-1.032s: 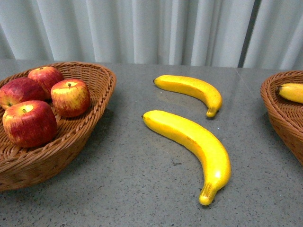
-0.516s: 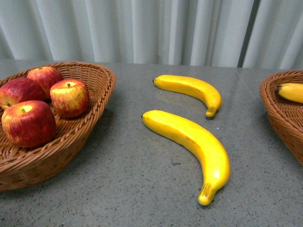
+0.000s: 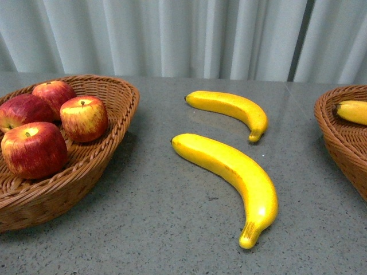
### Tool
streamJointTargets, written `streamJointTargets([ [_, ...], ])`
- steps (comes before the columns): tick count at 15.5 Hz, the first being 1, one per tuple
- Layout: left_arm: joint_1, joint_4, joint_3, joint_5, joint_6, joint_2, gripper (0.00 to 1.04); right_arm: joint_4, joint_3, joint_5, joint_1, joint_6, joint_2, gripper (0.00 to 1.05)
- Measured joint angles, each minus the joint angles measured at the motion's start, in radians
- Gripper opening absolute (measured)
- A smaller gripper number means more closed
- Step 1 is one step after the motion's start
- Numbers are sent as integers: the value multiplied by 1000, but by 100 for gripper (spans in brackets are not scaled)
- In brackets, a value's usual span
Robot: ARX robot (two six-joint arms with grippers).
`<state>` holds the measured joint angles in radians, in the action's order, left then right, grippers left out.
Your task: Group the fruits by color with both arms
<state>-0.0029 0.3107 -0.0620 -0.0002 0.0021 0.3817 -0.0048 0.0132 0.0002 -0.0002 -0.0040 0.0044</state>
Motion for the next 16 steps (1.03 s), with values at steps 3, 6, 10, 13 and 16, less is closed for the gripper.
streamJointTargets([
  [3,1,-44,17,0,0,-70,2,0,0,0,0,0,0,98],
  [6,1,-60,48,0,0,-124,2,0,0,0,0,0,0,98],
  [10,1,-132,48,0,0,-201,2,0,0,0,0,0,0,98],
  [13,1,-293,44,0,0,-373,2,0,0,0,0,0,0,98],
  [16,1,-314,47,0,-1,-373,2,0,0,0,0,0,0,98],
])
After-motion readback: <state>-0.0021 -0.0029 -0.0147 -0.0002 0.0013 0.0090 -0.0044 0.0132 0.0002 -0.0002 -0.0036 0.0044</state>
